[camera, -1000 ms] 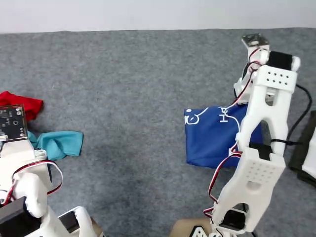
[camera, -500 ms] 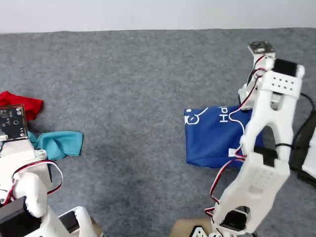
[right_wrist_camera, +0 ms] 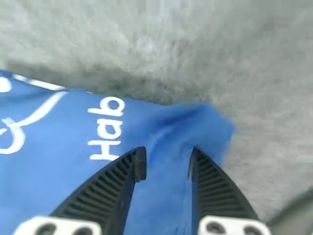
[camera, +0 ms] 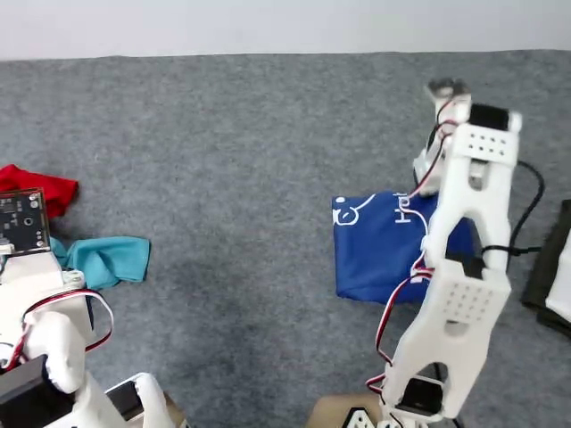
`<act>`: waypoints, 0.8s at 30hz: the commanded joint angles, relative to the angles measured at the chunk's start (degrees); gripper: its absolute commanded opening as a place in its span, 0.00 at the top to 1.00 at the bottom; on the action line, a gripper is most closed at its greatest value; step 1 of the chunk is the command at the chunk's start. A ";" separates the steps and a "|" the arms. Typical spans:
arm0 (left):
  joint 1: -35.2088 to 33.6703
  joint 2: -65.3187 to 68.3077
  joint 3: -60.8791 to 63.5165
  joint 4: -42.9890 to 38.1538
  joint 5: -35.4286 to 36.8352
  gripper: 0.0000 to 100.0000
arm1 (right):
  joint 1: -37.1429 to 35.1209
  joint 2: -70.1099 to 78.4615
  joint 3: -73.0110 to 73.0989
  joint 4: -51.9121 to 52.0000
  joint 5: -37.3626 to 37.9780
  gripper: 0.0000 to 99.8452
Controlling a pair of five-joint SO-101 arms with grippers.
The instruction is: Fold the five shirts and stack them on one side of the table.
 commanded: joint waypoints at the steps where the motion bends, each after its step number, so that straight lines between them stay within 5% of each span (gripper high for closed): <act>1: 0.26 -0.26 -0.22 0.44 -0.26 1.00 | -2.95 -7.69 -4.57 4.44 0.53 0.86; 24: 0.26 -0.26 -0.31 0.44 -0.26 1.00 | -22.11 11.38 -3.16 -0.22 0.09 0.86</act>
